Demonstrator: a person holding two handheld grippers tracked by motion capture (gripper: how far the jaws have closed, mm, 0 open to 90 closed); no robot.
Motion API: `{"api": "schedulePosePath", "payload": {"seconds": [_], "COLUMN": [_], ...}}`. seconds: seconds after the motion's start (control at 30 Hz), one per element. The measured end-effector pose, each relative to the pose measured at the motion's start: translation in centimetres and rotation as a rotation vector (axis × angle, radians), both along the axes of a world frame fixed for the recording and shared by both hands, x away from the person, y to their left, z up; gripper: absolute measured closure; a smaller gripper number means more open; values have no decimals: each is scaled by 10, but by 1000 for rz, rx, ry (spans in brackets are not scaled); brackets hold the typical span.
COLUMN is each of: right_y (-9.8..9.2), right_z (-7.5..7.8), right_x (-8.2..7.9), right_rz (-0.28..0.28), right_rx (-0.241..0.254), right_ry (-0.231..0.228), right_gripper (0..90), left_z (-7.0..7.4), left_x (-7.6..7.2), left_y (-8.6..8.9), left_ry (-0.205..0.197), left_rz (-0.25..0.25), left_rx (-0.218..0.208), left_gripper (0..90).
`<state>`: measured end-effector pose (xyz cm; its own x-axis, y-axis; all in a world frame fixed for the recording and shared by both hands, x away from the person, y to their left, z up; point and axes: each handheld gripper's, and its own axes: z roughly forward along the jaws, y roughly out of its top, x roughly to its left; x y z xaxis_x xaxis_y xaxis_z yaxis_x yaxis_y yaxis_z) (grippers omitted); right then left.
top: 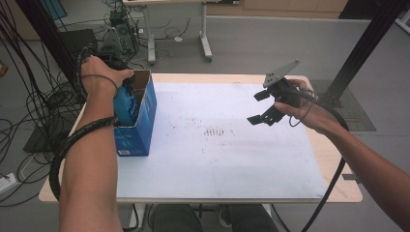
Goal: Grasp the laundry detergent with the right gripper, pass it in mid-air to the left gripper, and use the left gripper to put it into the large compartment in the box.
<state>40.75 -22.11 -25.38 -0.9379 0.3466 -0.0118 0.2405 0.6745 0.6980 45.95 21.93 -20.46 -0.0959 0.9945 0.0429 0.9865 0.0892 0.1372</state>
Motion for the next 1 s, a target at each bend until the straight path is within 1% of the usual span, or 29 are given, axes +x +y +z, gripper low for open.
{"api": "schedulePosePath", "payload": {"seconds": [0.03,0.1,0.23,0.43,0.57,0.73,0.87,0.9,1.0], "right_y": [0,1,2,4,4,1,0,0,-1], "right_z": [-1,-3,-6,-8,-10,-12,-14,-14,-14], "right_x": [0,1,1,3,4,5,6,6,6], "right_rz": [1,0,1,-1,-3,-14,-16,-17,-19], "right_rx": [0,1,-4,1,5,3,0,0,-2], "right_ry": [0,4,6,11,10,18,19,20,18], "right_gripper": [58,58,59,59,59,59,59,59,59], "left_z": [-4,-11,-23,-35,-42,-46,-51,-52,-55], "left_x": [0,0,0,1,2,2,1,1,1], "left_y": [-1,-2,-4,-4,-4,-2,-1,-1,0], "left_ry": [-1,13,13,10,12,7,-2,2,3], "left_rz": [-6,-14,-28,-35,-39,-37,-47,-48,-52], "left_rx": [8,19,37,19,25,16,10,9,15], "left_gripper": [366,366,366,366,366,366,366,366,366]}}
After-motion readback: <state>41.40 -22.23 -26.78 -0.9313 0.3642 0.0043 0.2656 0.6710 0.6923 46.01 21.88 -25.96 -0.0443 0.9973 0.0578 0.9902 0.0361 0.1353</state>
